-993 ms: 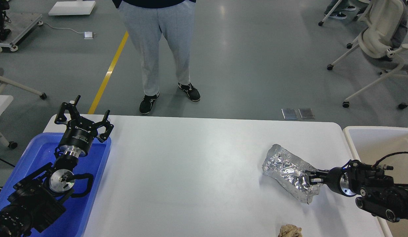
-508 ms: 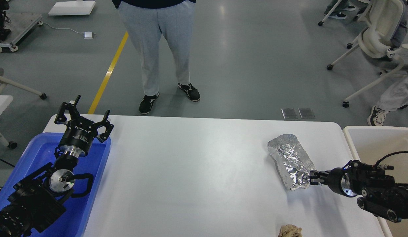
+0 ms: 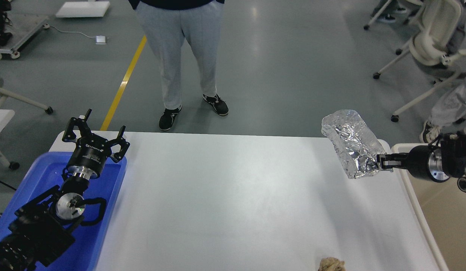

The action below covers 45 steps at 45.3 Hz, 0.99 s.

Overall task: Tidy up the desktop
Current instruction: 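Lift the foil bag with the right gripper and carry it over the bin, then open the right gripper to drop the foil bag into the white bin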

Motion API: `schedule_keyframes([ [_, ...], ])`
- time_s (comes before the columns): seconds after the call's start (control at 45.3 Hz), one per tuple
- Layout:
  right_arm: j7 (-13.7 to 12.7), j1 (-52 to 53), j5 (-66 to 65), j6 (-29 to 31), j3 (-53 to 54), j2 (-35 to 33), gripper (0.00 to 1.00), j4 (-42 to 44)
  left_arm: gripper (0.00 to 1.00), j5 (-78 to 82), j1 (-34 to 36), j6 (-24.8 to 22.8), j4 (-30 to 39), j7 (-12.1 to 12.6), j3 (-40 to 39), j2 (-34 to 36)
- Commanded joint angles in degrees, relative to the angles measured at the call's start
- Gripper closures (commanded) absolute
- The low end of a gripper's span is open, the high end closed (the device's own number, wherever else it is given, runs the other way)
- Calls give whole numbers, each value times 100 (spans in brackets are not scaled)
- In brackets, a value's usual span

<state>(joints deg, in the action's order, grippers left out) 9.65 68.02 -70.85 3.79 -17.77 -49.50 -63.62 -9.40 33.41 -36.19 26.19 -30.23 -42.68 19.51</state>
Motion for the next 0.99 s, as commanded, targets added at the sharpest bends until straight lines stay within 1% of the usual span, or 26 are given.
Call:
schedule_keyframes([
  [0.0,11,967,54,693,11,-806,100,-749,0,0,-1,-2,0,0,-4,0],
  [0.243,11,1521,326,1273,81,-1079,100,-766,0,0,-1,6,0,9,5,0],
  [0.419,11,1460,361,1273,72,-1149,100,-731,0,0,-1,6,0,9,5,0],
  [0.508,11,1398,379,1212,99,-1316,100,-626,0,0,-1,6,0,9,5,0],
  [0.596,37,1337,598,1071,116,-1588,100,-503,0,0,-1,6,0,0,5,0],
  [0.751,64,1039,1687,808,143,-1966,100,-371,0,0,-1,6,0,0,5,0],
  [0.883,107,415,2408,193,143,-2107,100,-283,0,0,-1,6,0,9,5,0],
  [0.927,151,186,2645,-62,151,-2116,100,-248,0,0,-1,6,0,9,-4,0],
  [0.949,212,-76,3003,-315,151,-2116,100,-178,0,0,-1,6,0,0,5,0],
  [0.971,239,-183,3181,-396,151,-2116,100,-160,0,0,-1,6,0,9,5,0],
])
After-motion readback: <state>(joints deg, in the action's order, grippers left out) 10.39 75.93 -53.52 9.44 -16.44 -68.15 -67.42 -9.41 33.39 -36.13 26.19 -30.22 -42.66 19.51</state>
